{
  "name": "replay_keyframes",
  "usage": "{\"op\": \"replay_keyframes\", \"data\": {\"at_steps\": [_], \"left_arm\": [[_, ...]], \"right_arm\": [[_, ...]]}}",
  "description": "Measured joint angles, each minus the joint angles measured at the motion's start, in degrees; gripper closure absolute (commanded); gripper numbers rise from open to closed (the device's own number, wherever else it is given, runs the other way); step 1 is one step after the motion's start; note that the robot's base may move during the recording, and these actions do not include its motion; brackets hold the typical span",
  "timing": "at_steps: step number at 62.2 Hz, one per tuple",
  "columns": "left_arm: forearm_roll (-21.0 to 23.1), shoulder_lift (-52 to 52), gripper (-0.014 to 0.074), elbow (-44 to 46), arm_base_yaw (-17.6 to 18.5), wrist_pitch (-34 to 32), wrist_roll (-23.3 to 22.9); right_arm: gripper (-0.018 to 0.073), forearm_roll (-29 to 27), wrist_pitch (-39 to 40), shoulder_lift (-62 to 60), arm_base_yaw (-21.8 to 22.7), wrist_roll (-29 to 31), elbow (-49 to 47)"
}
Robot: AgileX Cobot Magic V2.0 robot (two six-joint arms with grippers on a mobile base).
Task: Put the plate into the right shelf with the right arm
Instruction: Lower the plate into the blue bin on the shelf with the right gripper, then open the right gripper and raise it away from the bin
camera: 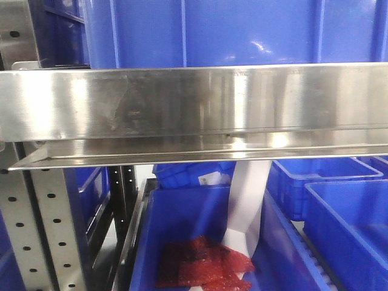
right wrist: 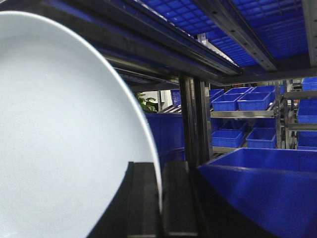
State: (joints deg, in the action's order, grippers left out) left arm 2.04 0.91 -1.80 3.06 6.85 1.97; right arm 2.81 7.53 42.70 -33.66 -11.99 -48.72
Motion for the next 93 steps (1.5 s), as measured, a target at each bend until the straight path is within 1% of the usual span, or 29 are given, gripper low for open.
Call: {"op": "replay_keyframes", "data": {"at_steps": [8,16,24,34,38,41,48,49,50,53,55,58,71,77,82,85,89,93], "left_arm": [[0.0,0.0,0.0643,0.0,0.0,0.0,0.0],[0.0,0.0,0.0643,0.0,0.0,0.0,0.0],[0.0,0.0,0.0643,0.0,0.0,0.0,0.0],[0.0,0.0,0.0643,0.0,0.0,0.0,0.0],[0.0,0.0,0.0643,0.0,0.0,0.0,0.0],[0.0,0.0,0.0643,0.0,0.0,0.0,0.0],[0.0,0.0,0.0643,0.0,0.0,0.0,0.0],[0.0,0.0,0.0643,0.0,0.0,0.0,0.0],[0.0,0.0,0.0643,0.0,0.0,0.0,0.0],[0.0,0.0,0.0643,0.0,0.0,0.0,0.0],[0.0,0.0,0.0643,0.0,0.0,0.0,0.0],[0.0,0.0,0.0643,0.0,0.0,0.0,0.0],[0.0,0.0,0.0643,0.0,0.0,0.0,0.0],[0.0,0.0,0.0643,0.0,0.0,0.0,0.0],[0.0,0.0,0.0643,0.0,0.0,0.0,0.0],[0.0,0.0,0.0643,0.0,0.0,0.0,0.0],[0.0,0.0,0.0643,0.0,0.0,0.0,0.0],[0.0,0.0,0.0643,0.0,0.0,0.0,0.0]], "right_arm": [[0.0498,-0.2,-4.0,8.8,0.2,0.5,-10.1],[0.0498,-0.2,-6.7,18.0,2.9,0.9,-18.8],[0.0498,-0.3,-8.7,25.9,6.7,1.0,-24.4],[0.0486,-0.3,-9.5,33.8,10.4,1.0,-27.9],[0.0427,-0.3,-10.3,36.6,11.4,1.0,-28.8],[0.0361,-0.3,-11.2,38.2,12.0,1.0,-29.4],[0.0125,-0.5,-15.0,41.2,12.8,1.0,-30.6],[0.0074,-0.5,-15.7,41.5,12.8,1.0,-30.7],[0.0041,-0.5,-16.3,41.8,12.8,1.0,-30.9],[-0.005,-0.5,-18.4,42.7,12.9,1.0,-31.1],[-0.0093,-0.5,-19.5,43.0,12.9,1.0,-31.2],[-0.0074,-0.5,-20.5,43.4,12.9,1.0,-31.3],[-0.0074,-0.5,-21.8,43.7,12.9,1.0,-32.1],[-0.0073,-0.5,-22.4,42.2,12.9,1.0,-32.3],[-0.0066,-0.5,-24.8,39.5,12.9,1.0,-32.3],[-0.0043,-0.5,-27.0,37.5,12.9,1.0,-32.3],[0.0035,-0.5,-30.8,34.0,12.9,1.0,-32.5],[0.0155,-0.5,-34.6,30.3,12.9,1.0,-32.5]]}}
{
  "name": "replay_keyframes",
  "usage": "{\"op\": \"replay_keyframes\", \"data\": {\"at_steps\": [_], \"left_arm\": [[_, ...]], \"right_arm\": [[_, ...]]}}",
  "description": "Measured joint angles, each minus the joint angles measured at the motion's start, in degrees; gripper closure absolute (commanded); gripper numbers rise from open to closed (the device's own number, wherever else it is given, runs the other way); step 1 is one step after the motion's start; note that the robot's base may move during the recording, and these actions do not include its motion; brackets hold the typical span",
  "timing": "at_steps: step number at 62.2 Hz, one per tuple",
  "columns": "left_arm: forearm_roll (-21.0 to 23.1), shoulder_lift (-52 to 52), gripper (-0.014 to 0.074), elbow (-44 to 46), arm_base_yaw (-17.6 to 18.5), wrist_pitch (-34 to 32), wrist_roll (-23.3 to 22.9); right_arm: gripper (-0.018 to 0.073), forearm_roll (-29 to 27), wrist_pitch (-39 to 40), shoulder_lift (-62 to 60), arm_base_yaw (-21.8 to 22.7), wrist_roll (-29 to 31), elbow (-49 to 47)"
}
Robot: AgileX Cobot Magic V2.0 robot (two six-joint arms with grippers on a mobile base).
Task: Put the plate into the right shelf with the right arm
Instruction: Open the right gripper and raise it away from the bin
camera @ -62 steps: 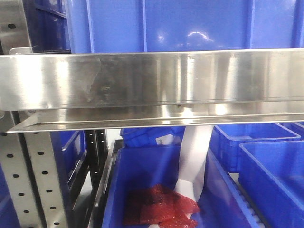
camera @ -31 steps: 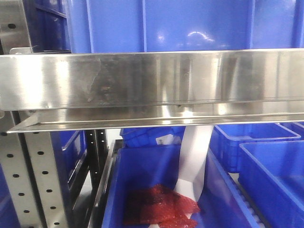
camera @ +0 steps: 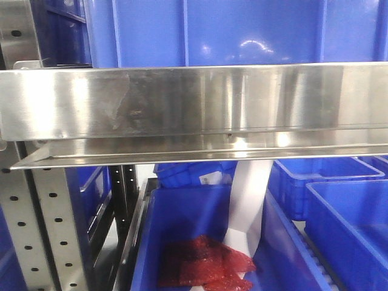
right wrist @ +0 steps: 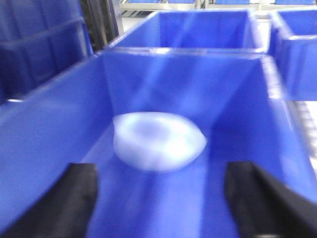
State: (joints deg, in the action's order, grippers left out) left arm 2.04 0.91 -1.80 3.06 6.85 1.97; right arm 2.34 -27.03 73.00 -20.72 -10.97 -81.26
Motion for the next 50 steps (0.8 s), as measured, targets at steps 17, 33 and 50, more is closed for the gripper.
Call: {"op": "replay_keyframes", "data": {"at_steps": [17,33,50], "left_arm": [[0.0,0.0,0.0643,0.0,0.0,0.0,0.0],[0.0,0.0,0.0643,0.0,0.0,0.0,0.0],[0.0,0.0,0.0643,0.0,0.0,0.0,0.0]], "right_arm": [[0.0504,-0.1,-8.6,-12.1,0.0,0.0,-0.1],[0.0504,-0.1,-9.5,-16.8,0.0,0.0,-0.2],[0.0504,0.0,-10.1,-16.2,0.0,0.0,-0.2]]}}
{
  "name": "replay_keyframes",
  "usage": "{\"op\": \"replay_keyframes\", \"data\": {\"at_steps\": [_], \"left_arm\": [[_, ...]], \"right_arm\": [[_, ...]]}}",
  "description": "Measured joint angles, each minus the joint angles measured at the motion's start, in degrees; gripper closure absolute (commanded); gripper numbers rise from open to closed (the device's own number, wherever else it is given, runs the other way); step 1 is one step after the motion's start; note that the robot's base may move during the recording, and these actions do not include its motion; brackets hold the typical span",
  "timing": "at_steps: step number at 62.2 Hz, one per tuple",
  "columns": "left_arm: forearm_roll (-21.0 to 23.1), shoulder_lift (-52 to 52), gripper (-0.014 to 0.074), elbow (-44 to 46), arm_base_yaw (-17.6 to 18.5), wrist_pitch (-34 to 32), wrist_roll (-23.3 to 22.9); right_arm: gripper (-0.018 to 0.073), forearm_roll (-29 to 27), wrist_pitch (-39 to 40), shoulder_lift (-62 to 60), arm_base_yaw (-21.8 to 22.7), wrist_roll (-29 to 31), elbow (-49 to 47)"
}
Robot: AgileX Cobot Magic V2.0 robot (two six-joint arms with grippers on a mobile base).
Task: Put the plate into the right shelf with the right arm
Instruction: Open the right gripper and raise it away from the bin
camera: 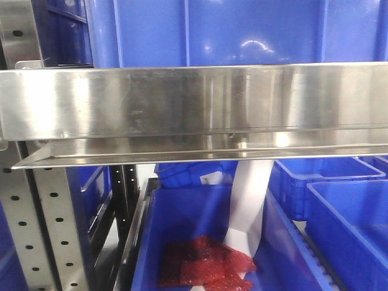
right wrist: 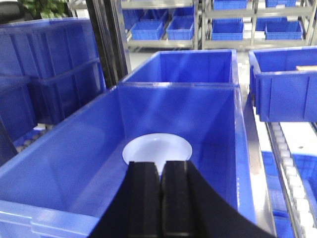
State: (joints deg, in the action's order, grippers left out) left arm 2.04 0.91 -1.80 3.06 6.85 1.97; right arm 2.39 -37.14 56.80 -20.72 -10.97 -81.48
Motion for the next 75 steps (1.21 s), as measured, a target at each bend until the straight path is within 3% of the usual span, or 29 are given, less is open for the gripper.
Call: {"op": "replay_keyframes", "data": {"at_steps": [13,18,27,35,50,64,75], "left_arm": [[0.0,0.0,0.0643,0.0,0.0,0.0,0.0],[0.0,0.0,0.0643,0.0,0.0,0.0,0.0],[0.0,0.0,0.0643,0.0,0.0,0.0,0.0],[0.0,0.0,0.0643,0.0,0.0,0.0,0.0],[0.0,0.0,0.0643,0.0,0.0,0.0,0.0],[0.0,0.0,0.0643,0.0,0.0,0.0,0.0],[0.0,0.0,0.0643,0.0,0.0,0.0,0.0]], "right_arm": [[0.0504,8.7,1.3,0.0,0.4,0.0,1.0],[0.0504,13.4,5.3,-0.4,2.5,-0.8,4.1],[0.0504,15.3,13.0,-3.1,8.7,-6.0,12.8],[0.0504,15.5,20.1,-8.8,13.4,-9.5,23.4],[0.0504,15.8,33.0,-22.8,17.7,-10.0,41.9],[0.0504,12.1,35.4,-37.8,20.2,-9.7,57.9],[0.0504,6.1,35.5,-49.1,20.2,-4.3,69.6]]}}
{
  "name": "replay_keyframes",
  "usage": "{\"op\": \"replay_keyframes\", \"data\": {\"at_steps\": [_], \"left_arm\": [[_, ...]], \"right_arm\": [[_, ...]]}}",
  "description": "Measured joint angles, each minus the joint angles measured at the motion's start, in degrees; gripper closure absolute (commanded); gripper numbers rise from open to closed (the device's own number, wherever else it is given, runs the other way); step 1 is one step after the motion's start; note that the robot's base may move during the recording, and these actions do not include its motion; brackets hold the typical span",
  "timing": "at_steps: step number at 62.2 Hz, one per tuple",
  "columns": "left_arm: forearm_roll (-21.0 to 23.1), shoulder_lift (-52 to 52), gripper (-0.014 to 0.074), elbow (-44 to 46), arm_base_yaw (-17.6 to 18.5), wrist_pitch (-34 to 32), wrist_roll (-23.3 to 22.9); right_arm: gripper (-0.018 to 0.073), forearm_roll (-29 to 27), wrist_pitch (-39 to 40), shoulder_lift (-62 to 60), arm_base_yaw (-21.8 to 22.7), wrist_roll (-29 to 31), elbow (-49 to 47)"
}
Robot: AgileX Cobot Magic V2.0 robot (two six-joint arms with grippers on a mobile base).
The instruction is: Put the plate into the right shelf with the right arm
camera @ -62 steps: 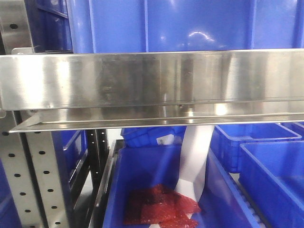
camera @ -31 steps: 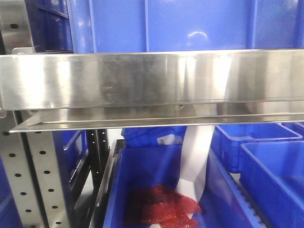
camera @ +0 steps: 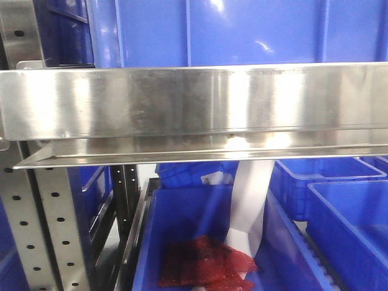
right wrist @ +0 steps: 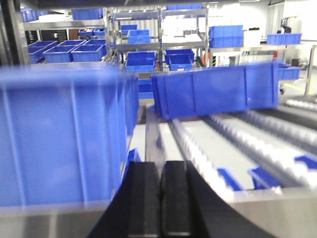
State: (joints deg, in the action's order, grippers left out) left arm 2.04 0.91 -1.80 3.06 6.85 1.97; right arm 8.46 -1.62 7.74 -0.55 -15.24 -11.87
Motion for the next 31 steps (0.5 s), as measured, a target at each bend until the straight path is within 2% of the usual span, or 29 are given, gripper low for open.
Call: {"op": "replay_keyframes", "data": {"at_steps": [12,20,31], "left_arm": [[0.0,0.0,0.0643,0.0,0.0,0.0,0.0],[0.0,0.0,0.0643,0.0,0.0,0.0,0.0],[0.0,0.0,0.0643,0.0,0.0,0.0,0.0]], "right_arm": [[0.0504,-9.6,0.0,-7.9,0.0,8.1,7.6],[0.0504,-11.1,0.0,-8.3,0.0,12.0,9.4],[0.0504,-11.3,0.6,-8.3,0.0,13.2,11.5]]}}
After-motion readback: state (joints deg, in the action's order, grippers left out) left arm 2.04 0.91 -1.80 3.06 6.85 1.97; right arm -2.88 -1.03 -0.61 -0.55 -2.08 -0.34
